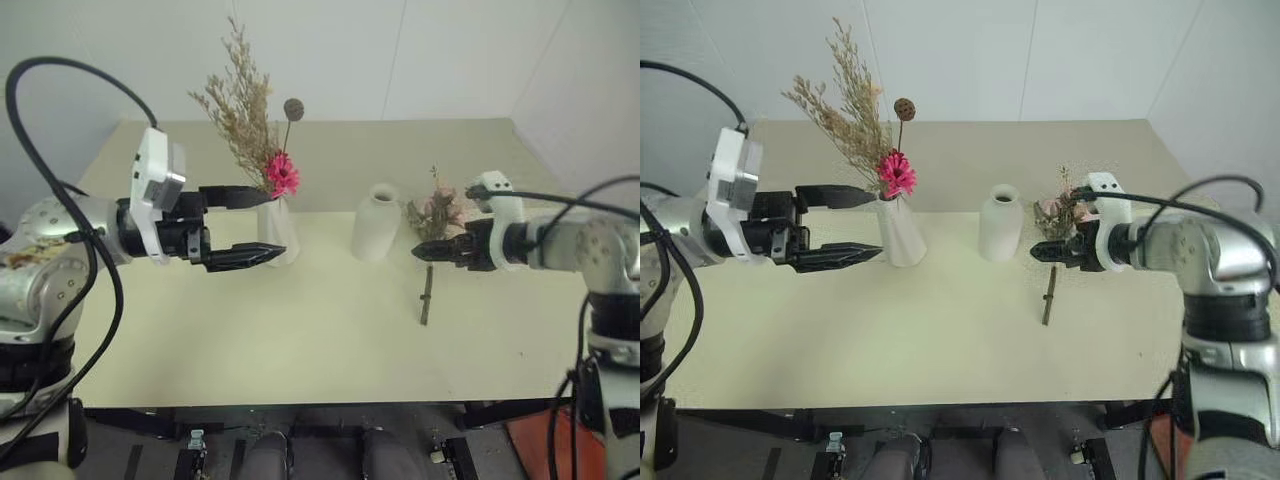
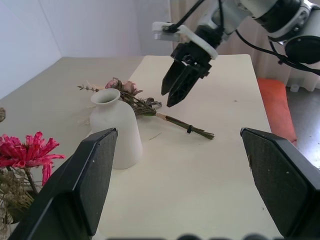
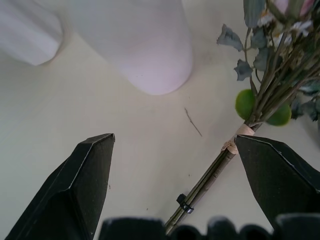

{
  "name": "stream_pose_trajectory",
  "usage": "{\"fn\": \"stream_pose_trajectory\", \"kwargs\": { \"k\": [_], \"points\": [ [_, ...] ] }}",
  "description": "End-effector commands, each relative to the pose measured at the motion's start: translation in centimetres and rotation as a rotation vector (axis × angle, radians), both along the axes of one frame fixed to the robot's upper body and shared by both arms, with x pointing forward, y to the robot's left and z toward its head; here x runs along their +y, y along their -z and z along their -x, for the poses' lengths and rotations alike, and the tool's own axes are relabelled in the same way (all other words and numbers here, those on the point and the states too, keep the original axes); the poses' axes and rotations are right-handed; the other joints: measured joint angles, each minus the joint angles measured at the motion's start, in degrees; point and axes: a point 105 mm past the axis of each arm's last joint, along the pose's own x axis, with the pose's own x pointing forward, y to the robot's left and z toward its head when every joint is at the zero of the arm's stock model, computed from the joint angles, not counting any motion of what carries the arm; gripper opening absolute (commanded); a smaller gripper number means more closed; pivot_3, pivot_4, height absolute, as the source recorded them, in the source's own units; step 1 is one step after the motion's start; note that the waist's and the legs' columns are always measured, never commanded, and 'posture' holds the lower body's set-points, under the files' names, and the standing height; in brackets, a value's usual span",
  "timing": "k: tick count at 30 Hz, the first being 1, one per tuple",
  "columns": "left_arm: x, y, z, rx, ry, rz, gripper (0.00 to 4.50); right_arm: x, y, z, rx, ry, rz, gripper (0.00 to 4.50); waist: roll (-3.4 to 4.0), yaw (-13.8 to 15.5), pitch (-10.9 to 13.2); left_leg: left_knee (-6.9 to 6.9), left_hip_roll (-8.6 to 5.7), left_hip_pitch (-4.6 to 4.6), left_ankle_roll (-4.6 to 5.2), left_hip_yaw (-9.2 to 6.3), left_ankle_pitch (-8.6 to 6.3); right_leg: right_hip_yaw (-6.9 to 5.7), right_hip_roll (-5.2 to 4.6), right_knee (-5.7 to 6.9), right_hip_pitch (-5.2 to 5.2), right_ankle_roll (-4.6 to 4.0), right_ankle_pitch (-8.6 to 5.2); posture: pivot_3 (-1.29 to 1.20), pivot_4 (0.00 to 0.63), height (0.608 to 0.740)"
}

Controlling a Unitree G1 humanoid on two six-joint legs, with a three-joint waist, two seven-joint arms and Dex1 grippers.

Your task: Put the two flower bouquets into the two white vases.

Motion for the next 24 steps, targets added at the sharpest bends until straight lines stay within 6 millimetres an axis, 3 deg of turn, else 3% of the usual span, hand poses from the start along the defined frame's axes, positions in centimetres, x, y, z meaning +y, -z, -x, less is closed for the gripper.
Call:
{"fn": "stream_pose_trajectory", "kwargs": {
  "k": [1, 12, 16, 24],
  "points": [
    [-0.2, -0.7, 0.4, -0.040, 0.068, -0.017, 4.28, -1.4, 1.0, -0.8, 0.077, 0.090, 0.072, 4.50, 0.00, 0.2, 0.0, 0.00, -0.01, -0.07, 0.02, 0.00, -0.01, -0.02, -0.02, -0.03, -0.03, 0.00, 0.00, 0.00, 0.150, 0.740],
    [-0.2, -0.6, 0.3, -0.070, 0.075, -0.011, 4.28, -2.2, 4.8, -3.9, 0.144, 0.123, 0.217, 4.50, 0.00, -0.8, 0.0, 0.01, -0.03, -0.06, 0.04, 0.02, -0.02, 0.00, -0.03, -0.01, -0.05, 0.03, 0.00, 0.00, 0.150, 0.740],
    [0.1, -0.6, 0.6, -0.071, 0.052, 0.002, 4.32, -2.0, 5.3, -5.1, 0.101, 0.129, 0.190, 3.62, -0.03, -1.5, 0.0, 0.00, -0.02, -0.04, 0.04, 0.01, -0.02, 0.02, -0.03, -0.01, -0.03, 0.03, 0.00, 0.00, 0.150, 0.740],
    [0.5, 0.1, 0.8, -0.057, 0.015, -0.010, 4.32, -1.6, 5.0, -6.0, 0.054, 0.135, 0.149, 1.00, -0.04, -1.9, 0.0, 0.00, 0.01, 0.16, 0.04, 0.01, -0.02, 0.09, 0.03, 0.13, 0.05, 0.03, 0.01, 0.00, 0.150, 0.740]
  ]
}}
